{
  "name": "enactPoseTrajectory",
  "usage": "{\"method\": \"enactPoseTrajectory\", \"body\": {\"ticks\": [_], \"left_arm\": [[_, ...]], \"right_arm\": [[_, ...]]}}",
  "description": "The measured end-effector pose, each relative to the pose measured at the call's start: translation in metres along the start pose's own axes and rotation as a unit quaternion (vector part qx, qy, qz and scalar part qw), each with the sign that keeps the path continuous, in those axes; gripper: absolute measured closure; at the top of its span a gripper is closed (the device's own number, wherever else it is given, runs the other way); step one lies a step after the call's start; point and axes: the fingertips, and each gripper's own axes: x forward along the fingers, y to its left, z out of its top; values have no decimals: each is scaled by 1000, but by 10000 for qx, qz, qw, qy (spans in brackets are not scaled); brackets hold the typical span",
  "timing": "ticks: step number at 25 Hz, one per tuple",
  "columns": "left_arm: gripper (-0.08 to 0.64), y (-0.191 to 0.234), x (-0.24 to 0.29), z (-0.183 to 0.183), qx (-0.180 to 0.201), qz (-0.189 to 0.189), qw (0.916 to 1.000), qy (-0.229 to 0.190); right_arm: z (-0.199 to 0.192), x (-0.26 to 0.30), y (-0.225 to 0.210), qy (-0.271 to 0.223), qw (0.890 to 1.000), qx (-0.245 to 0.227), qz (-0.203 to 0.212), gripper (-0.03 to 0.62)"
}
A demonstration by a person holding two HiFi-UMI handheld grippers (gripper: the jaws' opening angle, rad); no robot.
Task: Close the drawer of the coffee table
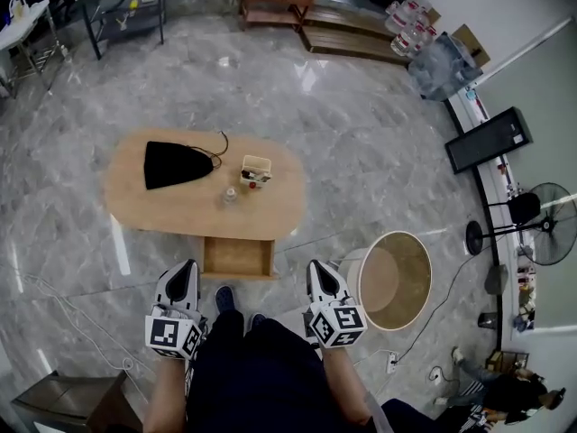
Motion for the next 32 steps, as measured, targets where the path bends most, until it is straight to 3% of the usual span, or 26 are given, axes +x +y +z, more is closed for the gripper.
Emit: {"method": "enactPoseTrajectory", "body": {"ticks": [12,19,25,32], "left_arm": [[535,27,-5,-41,-282,285,9988,270],[535,24,11,-56,131,318,9991,228],[535,44,33,-150,316,287,9989,177],[535,90,56,-316,352,323,9983,342]], "right_arm": [[-44,19,1,350,9992,179,82,566],[-64,18,-23,267,9994,189,56,566],[-149,58,-54,239,9994,80,227,566],[-295,120,-94,206,9991,-113,346,566]]}}
